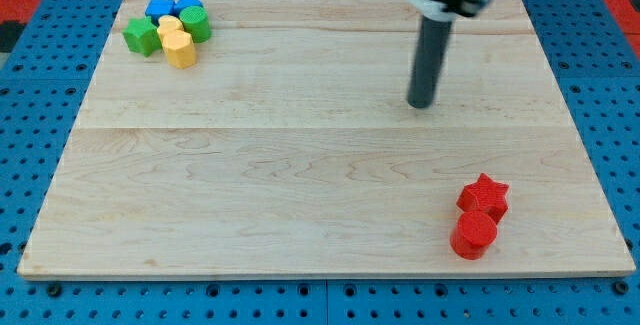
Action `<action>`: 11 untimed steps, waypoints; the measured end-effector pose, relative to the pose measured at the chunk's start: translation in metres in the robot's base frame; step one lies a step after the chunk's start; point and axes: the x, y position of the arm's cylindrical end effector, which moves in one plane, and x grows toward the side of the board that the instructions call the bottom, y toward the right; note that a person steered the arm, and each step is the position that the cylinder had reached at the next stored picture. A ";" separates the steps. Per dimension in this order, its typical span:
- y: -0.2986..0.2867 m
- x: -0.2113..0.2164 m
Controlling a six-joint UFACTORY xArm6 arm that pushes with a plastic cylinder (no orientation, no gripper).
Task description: Separate the red star from the red circle
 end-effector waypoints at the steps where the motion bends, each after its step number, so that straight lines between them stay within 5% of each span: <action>1: 0.058 0.046; 2: 0.097 0.060; 7: 0.072 0.060; 11: 0.096 0.132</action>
